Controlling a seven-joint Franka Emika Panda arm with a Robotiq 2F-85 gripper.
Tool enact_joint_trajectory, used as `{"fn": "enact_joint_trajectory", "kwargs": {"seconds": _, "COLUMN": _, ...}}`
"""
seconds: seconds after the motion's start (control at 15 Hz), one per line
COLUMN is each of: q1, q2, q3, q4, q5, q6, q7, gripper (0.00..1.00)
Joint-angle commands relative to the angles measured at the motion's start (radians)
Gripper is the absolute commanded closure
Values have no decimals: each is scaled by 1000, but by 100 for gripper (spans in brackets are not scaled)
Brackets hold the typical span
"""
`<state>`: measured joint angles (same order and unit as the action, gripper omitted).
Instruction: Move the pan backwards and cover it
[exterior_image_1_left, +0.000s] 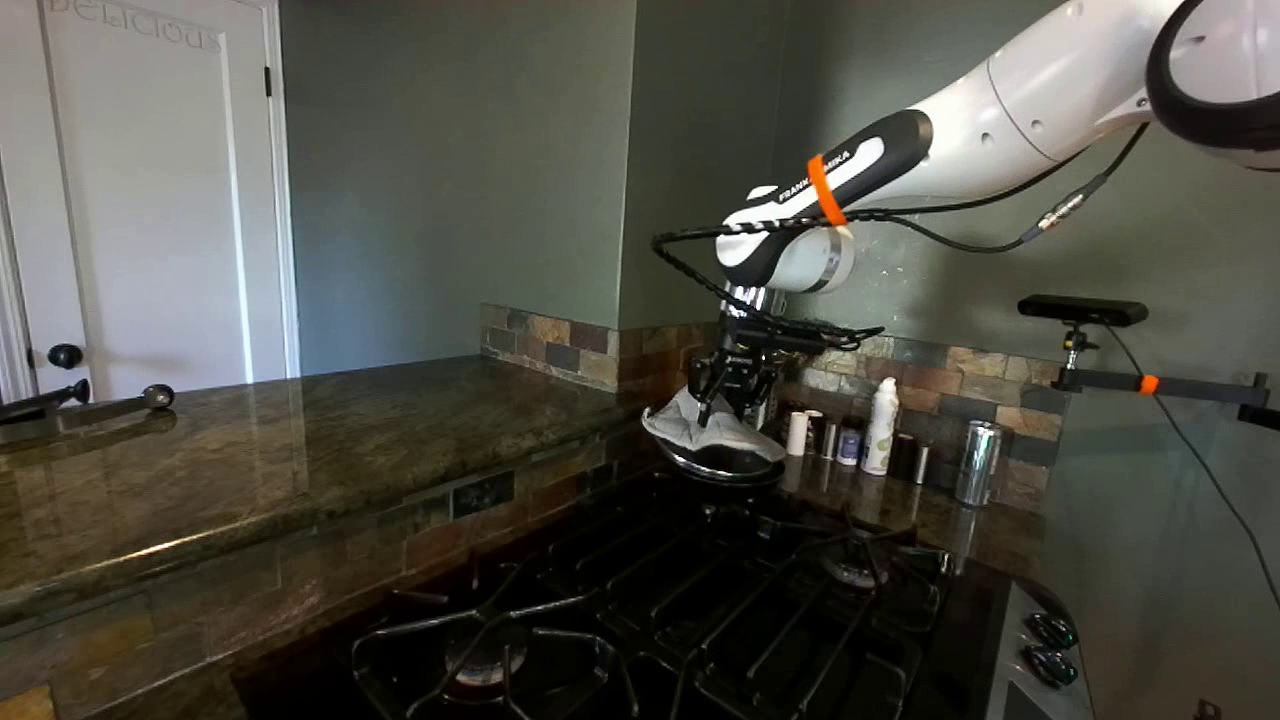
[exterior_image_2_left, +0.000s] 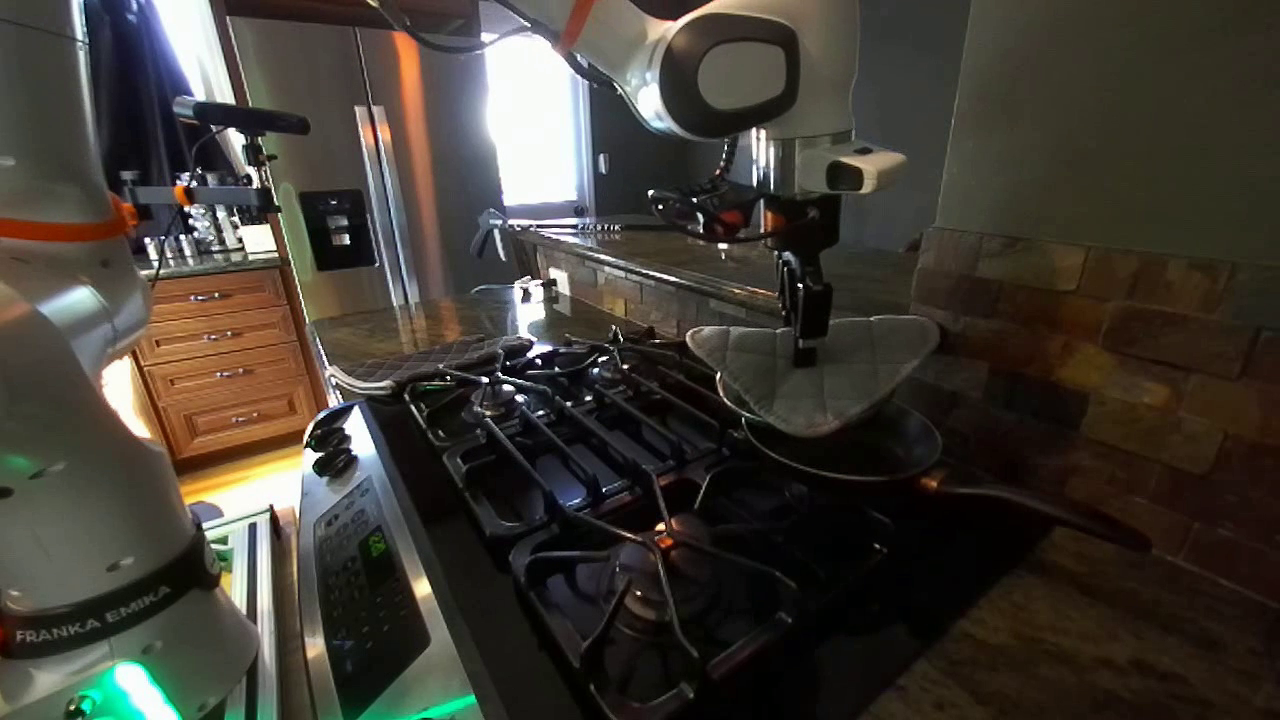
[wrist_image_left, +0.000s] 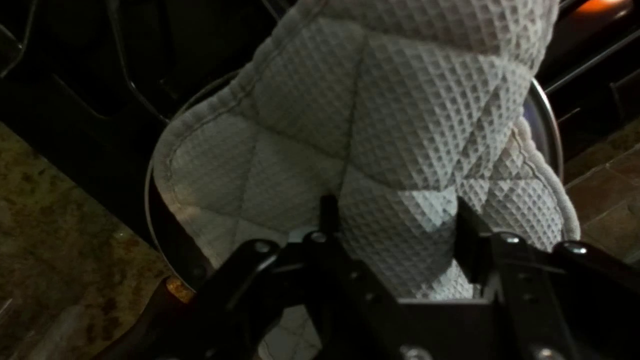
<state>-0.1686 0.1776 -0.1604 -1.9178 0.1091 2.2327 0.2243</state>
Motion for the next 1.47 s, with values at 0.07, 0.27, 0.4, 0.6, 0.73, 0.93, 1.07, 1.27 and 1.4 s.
{"fn": "enact_joint_trajectory", "kwargs": {"seconds": 0.07, "q1": -6, "q2": 55, "q3": -4, "q4": 100, "q5": 14, "q6": -67, "q7": -4, "gripper": 70}}
{"fn": "enact_joint_trajectory", "kwargs": {"seconds": 0.27, "q1": -7, "q2": 74, "q3": -5, "q4": 124, "q5": 7, "q6": -92, "q7": 2, "gripper": 70}}
{"fn": "enact_joint_trajectory", "kwargs": {"seconds": 0.4, "q1": -8, "q2": 86, "q3": -7, "q4": 134, "q5": 6, "q6": -97, "q7": 3, "gripper": 70}}
{"fn": "enact_joint_trajectory", "kwargs": {"seconds": 0.6, "q1": -9, "q2": 99, "q3": -11, "q4": 144, "q5": 3, "q6": -94, "q7": 8, "gripper": 70}}
{"fn": "enact_joint_trajectory", "kwargs": {"seconds": 0.73, "q1": -11, "q2": 105, "q3": -14, "q4": 148, "q5": 4, "q6": -95, "q7": 9, "gripper": 70}}
{"fn": "enact_joint_trajectory", "kwargs": {"seconds": 0.93, "q1": -15, "q2": 109, "q3": -19, "q4": 145, "q5": 2, "q6": -94, "q7": 13, "gripper": 70}}
{"fn": "enact_joint_trajectory", "kwargs": {"seconds": 1.07, "q1": -17, "q2": 113, "q3": -22, "q4": 144, "q5": 3, "q6": -90, "q7": 17, "gripper": 70}}
{"fn": "enact_joint_trajectory", "kwargs": {"seconds": 1.27, "q1": -19, "q2": 117, "q3": -26, "q4": 145, "q5": 5, "q6": -85, "q7": 24, "gripper": 70}}
{"fn": "enact_joint_trajectory", "kwargs": {"seconds": 1.4, "q1": -18, "q2": 120, "q3": -28, "q4": 146, "q5": 6, "q6": -78, "q7": 35, "gripper": 70}}
